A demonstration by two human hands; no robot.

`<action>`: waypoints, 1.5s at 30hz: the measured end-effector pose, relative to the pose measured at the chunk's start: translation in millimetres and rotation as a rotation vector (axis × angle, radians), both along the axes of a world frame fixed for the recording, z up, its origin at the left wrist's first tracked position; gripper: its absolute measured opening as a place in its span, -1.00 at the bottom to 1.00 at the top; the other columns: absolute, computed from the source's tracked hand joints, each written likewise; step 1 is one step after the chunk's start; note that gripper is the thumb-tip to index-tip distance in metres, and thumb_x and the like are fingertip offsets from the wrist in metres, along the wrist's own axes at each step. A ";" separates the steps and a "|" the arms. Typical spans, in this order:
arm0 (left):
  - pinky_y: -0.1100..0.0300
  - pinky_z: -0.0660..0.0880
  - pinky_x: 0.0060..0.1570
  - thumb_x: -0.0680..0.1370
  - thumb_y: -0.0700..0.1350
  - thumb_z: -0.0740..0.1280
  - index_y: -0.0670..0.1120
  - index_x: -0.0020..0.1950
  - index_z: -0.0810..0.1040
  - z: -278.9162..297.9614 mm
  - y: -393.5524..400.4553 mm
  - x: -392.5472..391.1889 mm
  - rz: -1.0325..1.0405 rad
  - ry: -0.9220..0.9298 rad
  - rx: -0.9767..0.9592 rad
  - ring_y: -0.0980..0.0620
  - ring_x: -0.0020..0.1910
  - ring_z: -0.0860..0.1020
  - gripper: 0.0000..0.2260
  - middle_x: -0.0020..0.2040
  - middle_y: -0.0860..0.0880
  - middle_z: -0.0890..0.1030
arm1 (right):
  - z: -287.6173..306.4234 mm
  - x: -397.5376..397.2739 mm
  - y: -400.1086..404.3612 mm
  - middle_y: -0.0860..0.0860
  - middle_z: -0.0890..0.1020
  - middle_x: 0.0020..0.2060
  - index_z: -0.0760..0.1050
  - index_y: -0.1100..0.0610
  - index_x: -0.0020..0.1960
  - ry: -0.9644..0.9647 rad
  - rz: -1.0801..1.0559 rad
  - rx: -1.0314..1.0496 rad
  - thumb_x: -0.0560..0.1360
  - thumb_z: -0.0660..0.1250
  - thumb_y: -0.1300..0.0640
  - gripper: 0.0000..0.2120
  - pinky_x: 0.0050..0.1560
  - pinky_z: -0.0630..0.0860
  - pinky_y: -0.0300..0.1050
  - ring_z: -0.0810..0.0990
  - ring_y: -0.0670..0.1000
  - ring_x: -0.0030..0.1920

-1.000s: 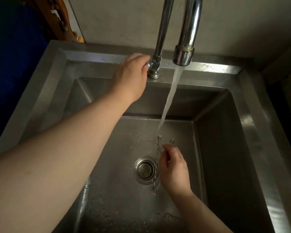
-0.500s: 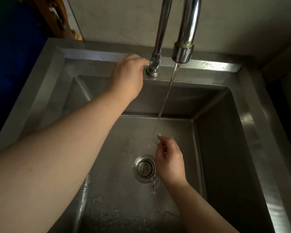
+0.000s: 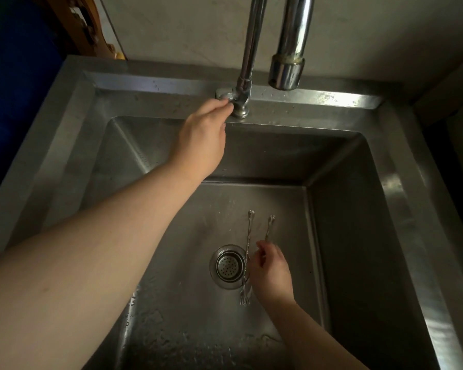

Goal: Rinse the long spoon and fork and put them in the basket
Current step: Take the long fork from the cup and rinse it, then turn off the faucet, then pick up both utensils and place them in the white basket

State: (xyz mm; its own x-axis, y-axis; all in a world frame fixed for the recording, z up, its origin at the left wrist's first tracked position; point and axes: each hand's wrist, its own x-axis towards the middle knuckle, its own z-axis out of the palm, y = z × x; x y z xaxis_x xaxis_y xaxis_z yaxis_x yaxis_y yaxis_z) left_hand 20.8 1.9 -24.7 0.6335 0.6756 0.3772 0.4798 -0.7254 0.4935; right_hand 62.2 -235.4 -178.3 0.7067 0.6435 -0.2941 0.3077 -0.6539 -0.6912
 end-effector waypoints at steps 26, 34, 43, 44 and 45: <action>0.03 0.46 0.00 0.51 -0.13 0.29 -0.21 -0.03 0.60 -256.6 -194.4 -23.0 0.340 0.548 -0.837 -0.22 0.09 0.59 -0.81 0.03 -0.22 0.67 | -103.6 15.5 -10.5 0.23 0.65 0.04 0.54 0.23 -0.02 0.073 -0.111 -0.478 0.52 0.24 0.15 -0.82 -0.06 0.47 -0.11 0.61 0.22 0.07; 0.01 0.42 0.02 0.54 -0.15 0.24 -0.22 -0.03 0.63 -257.0 -189.5 -24.7 0.333 0.538 -0.838 -0.23 0.09 0.58 -0.79 0.03 -0.23 0.67 | -99.7 16.4 -7.1 0.24 0.65 0.03 0.52 0.26 0.00 0.084 -0.088 -0.496 0.48 0.26 0.16 -0.81 -0.04 0.49 -0.09 0.61 0.23 0.07; 0.09 0.43 -0.19 0.50 -0.17 0.37 -0.17 -0.11 0.68 -210.0 -175.0 -30.9 0.385 0.259 -0.767 -0.21 -0.12 0.62 -0.89 -0.14 -0.19 0.71 | -50.7 18.3 -3.7 0.29 0.66 -0.05 0.53 0.33 -0.03 0.068 -0.103 -0.311 0.52 0.26 0.19 -0.81 -0.10 0.48 0.00 0.61 0.28 0.00; 0.10 0.43 -0.20 0.50 -0.17 0.38 -0.16 -0.12 0.68 -197.1 -173.2 -31.7 0.391 0.228 -0.755 -0.20 -0.14 0.62 -0.90 -0.16 -0.17 0.71 | -34.5 18.7 -4.2 0.29 0.66 -0.06 0.52 0.33 -0.05 0.049 -0.110 -0.281 0.53 0.26 0.19 -0.81 -0.09 0.47 0.02 0.61 0.28 -0.01; 0.12 0.43 -0.20 0.50 -0.16 0.38 -0.15 -0.12 0.67 -187.1 -172.3 -32.9 0.394 0.204 -0.744 -0.18 -0.15 0.62 -0.90 -0.17 -0.15 0.70 | -21.2 17.8 -5.3 0.28 0.66 -0.08 0.52 0.31 -0.07 0.027 -0.121 -0.245 0.53 0.26 0.18 -0.82 -0.09 0.47 0.03 0.60 0.27 -0.03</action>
